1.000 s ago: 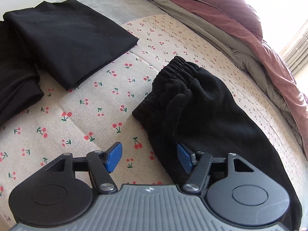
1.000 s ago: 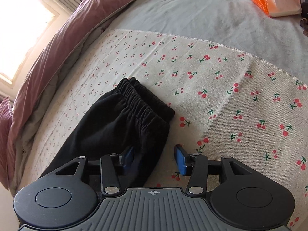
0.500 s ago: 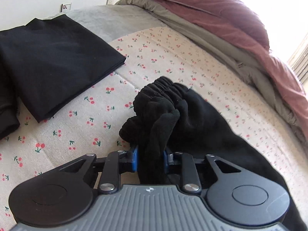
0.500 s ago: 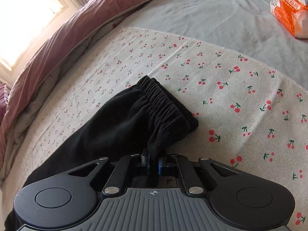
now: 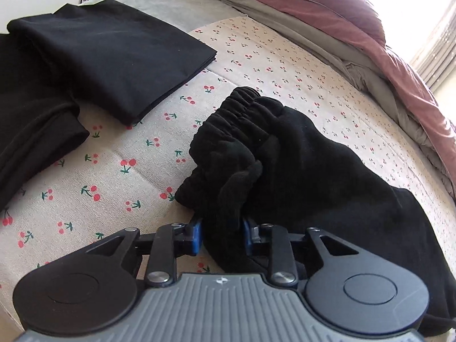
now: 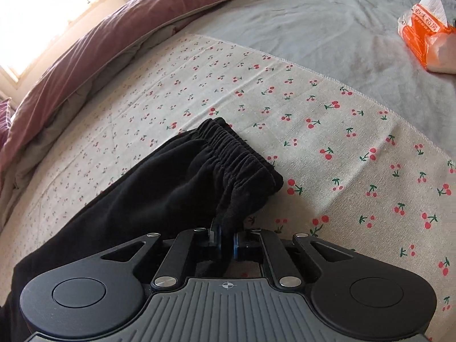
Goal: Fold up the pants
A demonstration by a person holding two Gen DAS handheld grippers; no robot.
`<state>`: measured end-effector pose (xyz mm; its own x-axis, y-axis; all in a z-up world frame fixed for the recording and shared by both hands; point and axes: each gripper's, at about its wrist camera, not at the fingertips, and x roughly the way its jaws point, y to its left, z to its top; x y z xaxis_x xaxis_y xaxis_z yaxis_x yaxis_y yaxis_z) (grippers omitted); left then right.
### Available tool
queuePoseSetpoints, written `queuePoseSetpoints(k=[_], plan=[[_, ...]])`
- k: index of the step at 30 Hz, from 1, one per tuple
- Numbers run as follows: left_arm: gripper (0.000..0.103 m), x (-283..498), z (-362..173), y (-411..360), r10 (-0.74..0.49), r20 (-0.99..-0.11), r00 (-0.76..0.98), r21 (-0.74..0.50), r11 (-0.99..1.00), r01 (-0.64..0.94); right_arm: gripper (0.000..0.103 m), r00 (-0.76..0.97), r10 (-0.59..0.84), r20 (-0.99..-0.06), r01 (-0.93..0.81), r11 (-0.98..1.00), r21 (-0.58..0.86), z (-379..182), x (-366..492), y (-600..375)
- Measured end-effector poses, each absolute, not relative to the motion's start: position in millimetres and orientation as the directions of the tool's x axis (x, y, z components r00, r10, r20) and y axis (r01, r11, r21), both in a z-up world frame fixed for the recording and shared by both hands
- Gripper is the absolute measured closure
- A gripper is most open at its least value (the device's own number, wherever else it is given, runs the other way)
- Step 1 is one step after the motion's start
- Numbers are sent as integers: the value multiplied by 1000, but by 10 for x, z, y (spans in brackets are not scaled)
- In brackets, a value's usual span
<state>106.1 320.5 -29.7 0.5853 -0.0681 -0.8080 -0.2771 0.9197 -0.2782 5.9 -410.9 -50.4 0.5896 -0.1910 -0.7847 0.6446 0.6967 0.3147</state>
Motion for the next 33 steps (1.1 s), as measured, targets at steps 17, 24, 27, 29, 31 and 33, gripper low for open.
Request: queuePoseSetpoints(k=[17,24,27,29,31,33], plan=[[36,644,286,3444,24,-771,636,-199,940,-276,50,586,-380,-716,688,699,192,-270,-87,-4167],[36,833,709,2902,-126,-699,704,-320,935,-151,42,590,-498,-635,695,714,86,-57,47,-4114],[34,1004,809,2295,-211,-678,705,-331,943,-36,42,593,-446,-671,663,743,92,25,344,-4154],[34,1096,802,1821,-265,-676,687,-327,944,43,42,571,-429,-700,631,774,40,18,592,-4130],[30,1208,679,1327,-301,-687,661,-301,946,118,42,534,-433,-726,607,794,-28,-52,833,-4091],[29,1317,438,937,-322,-720,615,-282,945,165,42,506,-446,-738,591,803,-80,-197,962,-4057]])
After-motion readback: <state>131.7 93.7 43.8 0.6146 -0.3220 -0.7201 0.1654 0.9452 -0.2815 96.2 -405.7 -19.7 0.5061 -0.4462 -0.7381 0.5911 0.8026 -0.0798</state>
